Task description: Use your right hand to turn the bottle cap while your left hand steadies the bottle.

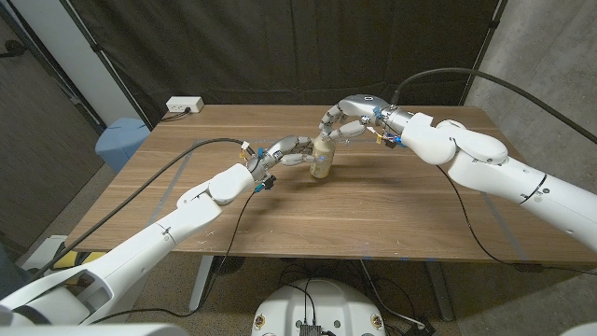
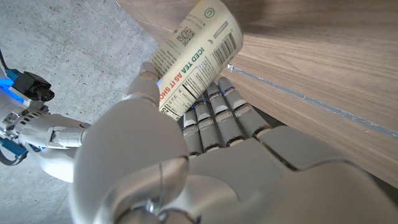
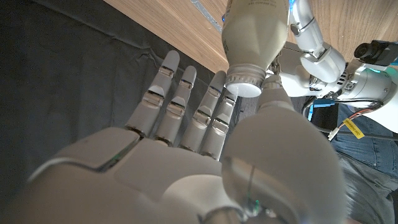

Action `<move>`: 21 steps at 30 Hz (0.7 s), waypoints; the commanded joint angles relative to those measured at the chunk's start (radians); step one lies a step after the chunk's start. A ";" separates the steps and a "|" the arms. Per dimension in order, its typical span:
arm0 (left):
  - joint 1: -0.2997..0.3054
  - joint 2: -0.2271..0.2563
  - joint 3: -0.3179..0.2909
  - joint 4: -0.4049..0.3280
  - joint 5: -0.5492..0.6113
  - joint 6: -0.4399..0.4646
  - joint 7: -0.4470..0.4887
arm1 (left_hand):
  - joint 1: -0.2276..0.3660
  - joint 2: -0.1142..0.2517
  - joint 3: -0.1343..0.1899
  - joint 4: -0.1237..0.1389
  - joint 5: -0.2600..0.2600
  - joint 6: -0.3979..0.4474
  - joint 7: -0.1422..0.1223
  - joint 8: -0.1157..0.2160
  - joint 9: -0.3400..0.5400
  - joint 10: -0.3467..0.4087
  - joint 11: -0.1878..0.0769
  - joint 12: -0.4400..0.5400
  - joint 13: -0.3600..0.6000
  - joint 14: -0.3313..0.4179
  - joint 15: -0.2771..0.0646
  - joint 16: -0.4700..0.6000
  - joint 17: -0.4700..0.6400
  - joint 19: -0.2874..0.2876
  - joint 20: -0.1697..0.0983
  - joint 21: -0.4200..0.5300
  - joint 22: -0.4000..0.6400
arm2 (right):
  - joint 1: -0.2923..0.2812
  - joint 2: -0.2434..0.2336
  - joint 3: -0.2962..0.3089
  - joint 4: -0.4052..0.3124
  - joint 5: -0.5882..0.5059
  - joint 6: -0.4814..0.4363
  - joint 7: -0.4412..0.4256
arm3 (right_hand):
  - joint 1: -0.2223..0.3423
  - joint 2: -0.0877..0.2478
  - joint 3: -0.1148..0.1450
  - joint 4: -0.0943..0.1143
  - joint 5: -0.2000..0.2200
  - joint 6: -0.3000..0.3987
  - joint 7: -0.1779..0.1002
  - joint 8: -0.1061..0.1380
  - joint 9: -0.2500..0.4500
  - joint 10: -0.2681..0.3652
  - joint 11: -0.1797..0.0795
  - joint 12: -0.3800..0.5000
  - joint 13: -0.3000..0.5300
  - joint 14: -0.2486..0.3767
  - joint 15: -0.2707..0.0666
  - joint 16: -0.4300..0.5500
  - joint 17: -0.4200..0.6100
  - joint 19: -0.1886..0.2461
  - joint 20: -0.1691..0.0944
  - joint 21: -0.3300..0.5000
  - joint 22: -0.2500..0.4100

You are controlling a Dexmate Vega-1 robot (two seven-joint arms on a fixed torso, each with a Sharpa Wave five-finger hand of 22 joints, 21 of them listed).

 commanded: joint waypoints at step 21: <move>0.002 0.007 -0.010 -0.005 -0.004 0.007 -0.002 | 0.014 0.008 0.078 0.039 0.010 0.023 0.003 0.010 0.005 0.024 -0.007 0.008 0.006 0.039 -0.029 0.011 0.001 0.039 0.003 0.013 0.005 | -0.009 0.003 -0.005 -0.002 -0.018 -0.002 -0.036 | 0.090 0.073 0.050 -0.024 -0.006 0.160 -0.002 0.044 0.016 0.176 -0.006 0.035 0.001 0.124 -0.134 0.001 0.001 0.043 -0.049 0.020 0.006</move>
